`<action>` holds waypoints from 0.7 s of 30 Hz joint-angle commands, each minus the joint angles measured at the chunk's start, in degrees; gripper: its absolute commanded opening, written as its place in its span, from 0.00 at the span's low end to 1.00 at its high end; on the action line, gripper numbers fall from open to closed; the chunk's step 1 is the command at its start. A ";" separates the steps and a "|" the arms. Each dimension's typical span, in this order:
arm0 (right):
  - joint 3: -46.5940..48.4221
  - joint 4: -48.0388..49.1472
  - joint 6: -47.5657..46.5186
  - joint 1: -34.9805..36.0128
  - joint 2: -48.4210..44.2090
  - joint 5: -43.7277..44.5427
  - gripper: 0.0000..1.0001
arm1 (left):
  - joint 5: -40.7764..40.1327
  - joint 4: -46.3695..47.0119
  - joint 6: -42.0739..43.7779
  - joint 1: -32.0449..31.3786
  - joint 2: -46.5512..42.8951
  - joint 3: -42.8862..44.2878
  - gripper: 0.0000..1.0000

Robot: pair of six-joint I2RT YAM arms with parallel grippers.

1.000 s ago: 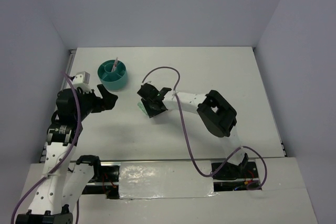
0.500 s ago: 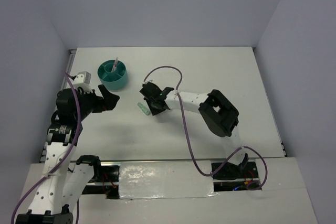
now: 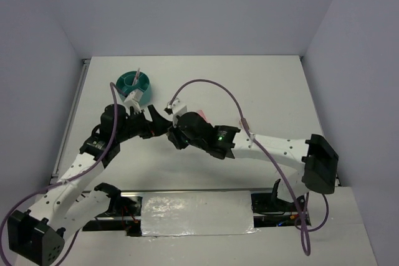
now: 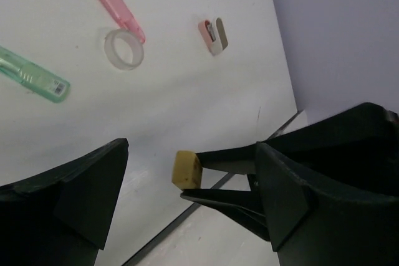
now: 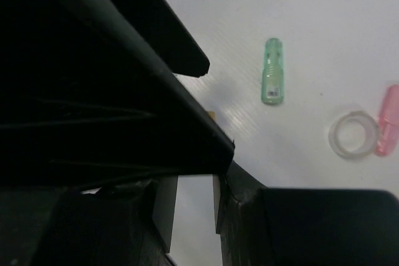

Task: Sort the stationery into containers
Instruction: Pick up the stationery from the center of the board.

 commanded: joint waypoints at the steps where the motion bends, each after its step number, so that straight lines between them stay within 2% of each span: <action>1: -1.03 4.96 0.42 -0.30 -4.25 7.36 0.05 | -5.00 5.63 -4.57 -3.26 0.90 2.96 0.94; 6: -5.68 9.36 -0.19 -0.22 -9.87 5.71 0.06 | -3.43 9.41 -7.03 -3.35 -0.51 0.67 0.89; 12: -5.78 11.03 -0.98 0.13 -11.20 3.59 0.06 | -1.14 13.02 -8.44 -3.61 0.20 -0.91 0.81; 15: -6.22 11.82 -1.42 0.14 -11.46 4.03 0.06 | -0.53 13.20 -8.18 -3.61 0.81 -0.65 0.69; 18: -5.87 11.74 -1.69 0.22 -11.20 4.56 0.06 | 0.35 13.55 -8.09 -3.70 1.25 -0.47 0.61; 21: -5.17 11.56 -2.12 0.14 -10.76 4.56 0.06 | 1.23 14.16 -8.01 -3.78 1.60 -0.56 0.46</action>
